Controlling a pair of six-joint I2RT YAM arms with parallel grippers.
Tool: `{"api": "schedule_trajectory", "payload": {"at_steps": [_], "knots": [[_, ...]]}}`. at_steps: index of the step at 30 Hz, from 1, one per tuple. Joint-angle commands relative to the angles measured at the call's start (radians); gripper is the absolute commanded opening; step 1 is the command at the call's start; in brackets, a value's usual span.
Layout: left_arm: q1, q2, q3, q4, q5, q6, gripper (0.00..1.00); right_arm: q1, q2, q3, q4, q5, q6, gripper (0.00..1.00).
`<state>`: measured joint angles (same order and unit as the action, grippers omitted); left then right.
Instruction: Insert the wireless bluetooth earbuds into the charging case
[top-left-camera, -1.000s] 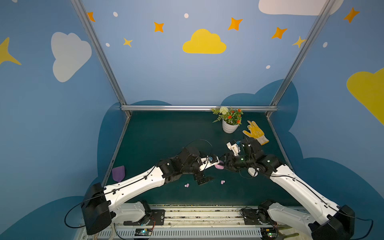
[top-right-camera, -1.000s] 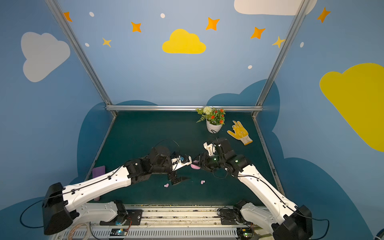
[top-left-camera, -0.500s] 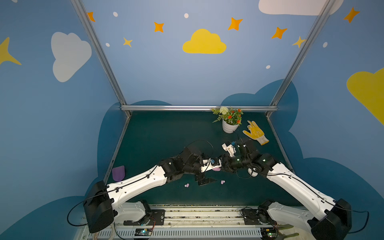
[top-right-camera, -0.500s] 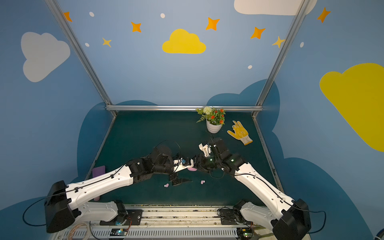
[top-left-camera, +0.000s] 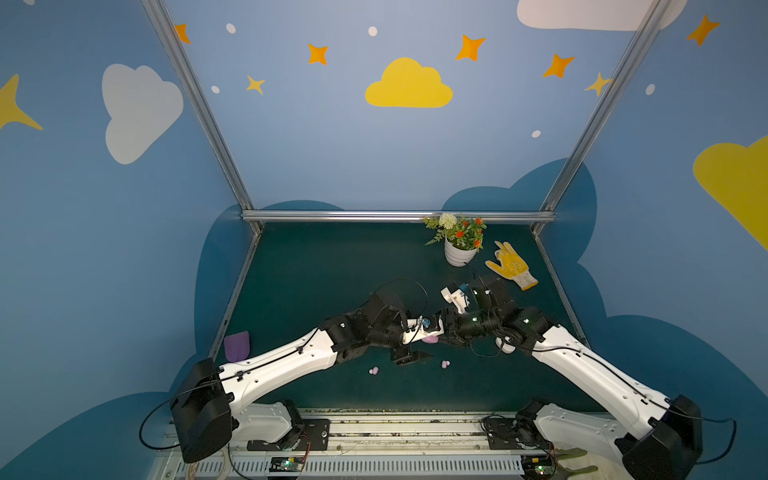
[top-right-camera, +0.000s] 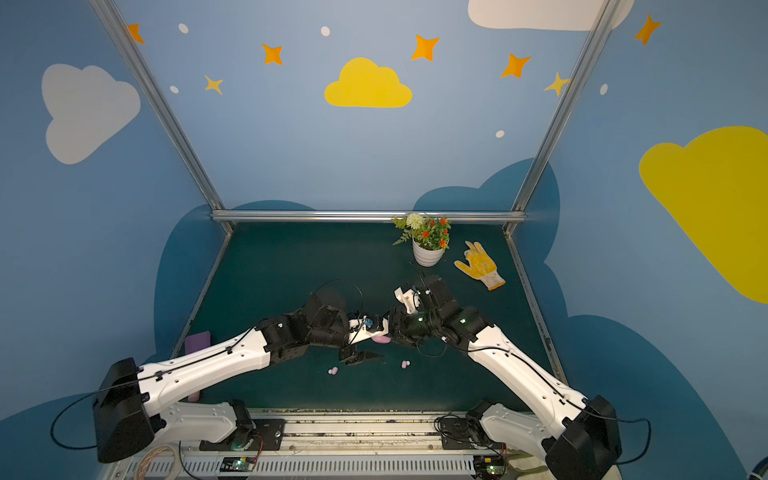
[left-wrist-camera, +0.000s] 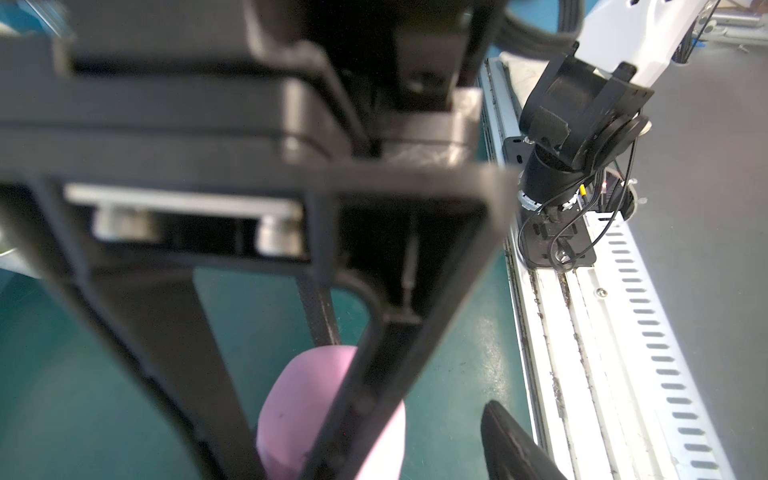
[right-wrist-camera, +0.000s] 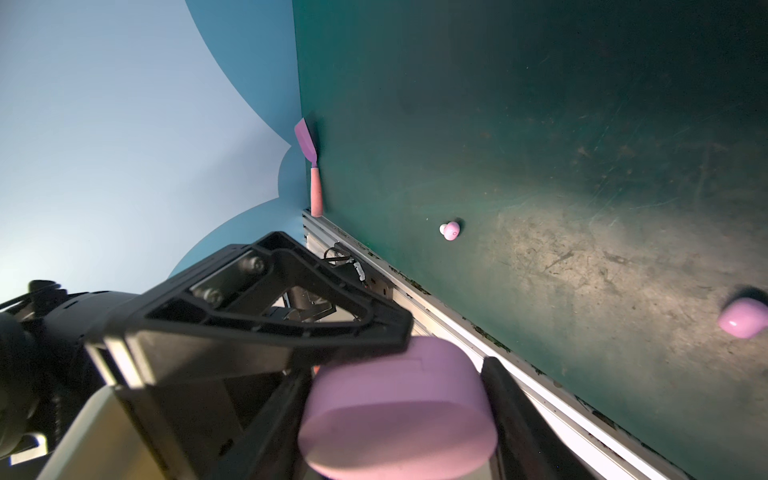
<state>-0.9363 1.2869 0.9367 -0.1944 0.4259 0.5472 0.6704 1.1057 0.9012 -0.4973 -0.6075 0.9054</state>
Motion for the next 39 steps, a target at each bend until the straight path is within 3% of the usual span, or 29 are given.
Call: {"api": "schedule_trajectory", "payload": {"at_steps": [1,27,39], "knots": [[-0.013,0.014,0.004,-0.013,0.031,0.028,0.69,0.001,0.001,0.030,0.068,-0.016,0.018,0.45],[-0.044,0.029,0.017,-0.055,-0.003,0.062,0.37,0.002,-0.004,0.044,0.076,-0.029,0.049,0.44],[-0.038,0.031,0.028,-0.072,-0.063,0.022,0.23,-0.014,-0.063,0.040,0.008,-0.010,0.029,0.60]]}}
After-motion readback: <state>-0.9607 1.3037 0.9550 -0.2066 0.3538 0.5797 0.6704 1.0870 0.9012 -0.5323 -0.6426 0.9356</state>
